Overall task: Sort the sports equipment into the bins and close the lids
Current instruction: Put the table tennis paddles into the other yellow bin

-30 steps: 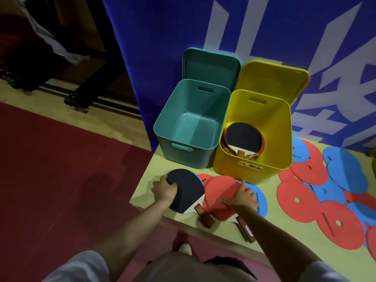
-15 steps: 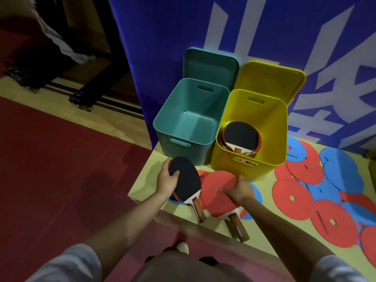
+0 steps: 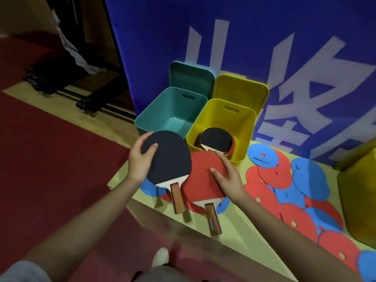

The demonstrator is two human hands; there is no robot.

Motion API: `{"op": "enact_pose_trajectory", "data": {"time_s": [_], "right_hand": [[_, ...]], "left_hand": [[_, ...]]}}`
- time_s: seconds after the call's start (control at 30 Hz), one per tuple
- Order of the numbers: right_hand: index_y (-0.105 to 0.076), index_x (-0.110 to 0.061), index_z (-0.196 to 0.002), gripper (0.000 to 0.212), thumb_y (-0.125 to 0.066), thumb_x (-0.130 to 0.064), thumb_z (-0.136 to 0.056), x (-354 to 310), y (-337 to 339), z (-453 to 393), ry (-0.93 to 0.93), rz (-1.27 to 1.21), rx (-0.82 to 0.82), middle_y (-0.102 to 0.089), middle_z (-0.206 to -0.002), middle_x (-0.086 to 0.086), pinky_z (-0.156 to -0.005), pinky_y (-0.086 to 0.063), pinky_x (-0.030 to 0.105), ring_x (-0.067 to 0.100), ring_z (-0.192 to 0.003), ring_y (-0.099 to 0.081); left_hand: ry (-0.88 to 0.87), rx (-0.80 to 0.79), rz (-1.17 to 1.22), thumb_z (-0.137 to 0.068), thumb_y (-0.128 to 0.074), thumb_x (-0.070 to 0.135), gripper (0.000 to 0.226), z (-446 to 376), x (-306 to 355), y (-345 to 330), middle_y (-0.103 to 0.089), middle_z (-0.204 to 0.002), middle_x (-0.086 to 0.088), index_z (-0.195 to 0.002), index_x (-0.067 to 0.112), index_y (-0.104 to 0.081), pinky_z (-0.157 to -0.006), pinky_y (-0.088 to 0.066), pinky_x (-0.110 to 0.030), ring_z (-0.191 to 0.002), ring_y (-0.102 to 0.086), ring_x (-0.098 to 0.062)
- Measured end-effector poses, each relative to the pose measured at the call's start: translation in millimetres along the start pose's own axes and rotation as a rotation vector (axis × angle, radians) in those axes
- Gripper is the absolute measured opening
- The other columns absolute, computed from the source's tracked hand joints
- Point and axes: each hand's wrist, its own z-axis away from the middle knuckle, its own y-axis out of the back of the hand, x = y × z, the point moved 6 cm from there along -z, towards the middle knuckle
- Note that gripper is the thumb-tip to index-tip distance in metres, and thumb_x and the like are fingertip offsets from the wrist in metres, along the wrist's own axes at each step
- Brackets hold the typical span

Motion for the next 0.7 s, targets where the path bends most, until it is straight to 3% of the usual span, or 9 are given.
{"op": "enact_pose_trajectory", "data": {"time_s": [0.13,0.33,0.47,0.7], "right_hand": [[-0.044,-0.028,-0.139,0.050,-0.062,-0.023,-0.092,0.2,54.5,2.9,-0.024,-0.090,0.131,-0.050,-0.133,-0.012,-0.085,-0.039,0.000,0.002,-0.116,-0.050],[-0.043,-0.026,-0.140,0.050,-0.060,-0.025,-0.093,16.7,129.0,4.4,-0.131,-0.229,0.422,-0.053,-0.132,-0.001,-0.093,-0.047,0.030,0.016,-0.116,-0.054],[-0.040,-0.024,-0.142,0.050,-0.056,-0.025,-0.095,23.3,164.2,-5.4,-0.222,-0.309,0.597,-0.049,-0.134,0.003,-0.084,-0.043,0.027,0.014,-0.110,-0.051],[-0.041,-0.026,-0.141,0.052,-0.059,-0.030,-0.093,39.0,181.6,-50.1,-0.327,-0.396,0.673,-0.049,-0.137,0.005,-0.083,-0.048,0.033,0.022,-0.112,-0.054]], "left_hand": [[-0.066,-0.023,0.054,-0.089,-0.062,0.011,0.034,-4.0,34.2,-47.8,-0.061,-0.122,0.006,-0.121,0.025,-0.060,-0.098,-0.046,-0.027,-0.112,-0.058,-0.008],[-0.122,-0.176,0.040,-0.089,-0.063,0.016,0.037,-30.6,72.2,-128.6,-0.061,-0.119,0.011,-0.123,0.029,-0.059,-0.100,-0.047,-0.031,-0.110,-0.057,-0.005],[-0.179,-0.217,0.028,-0.090,-0.062,0.019,0.036,-66.8,91.2,-159.9,-0.060,-0.123,0.009,-0.124,0.029,-0.058,-0.100,-0.046,-0.031,-0.115,-0.055,-0.007],[-0.161,-0.301,-0.008,-0.092,-0.059,0.016,0.034,-125.2,75.1,-211.9,-0.058,-0.119,0.005,-0.126,0.023,-0.056,-0.089,-0.048,-0.024,-0.111,-0.055,-0.014]]}}
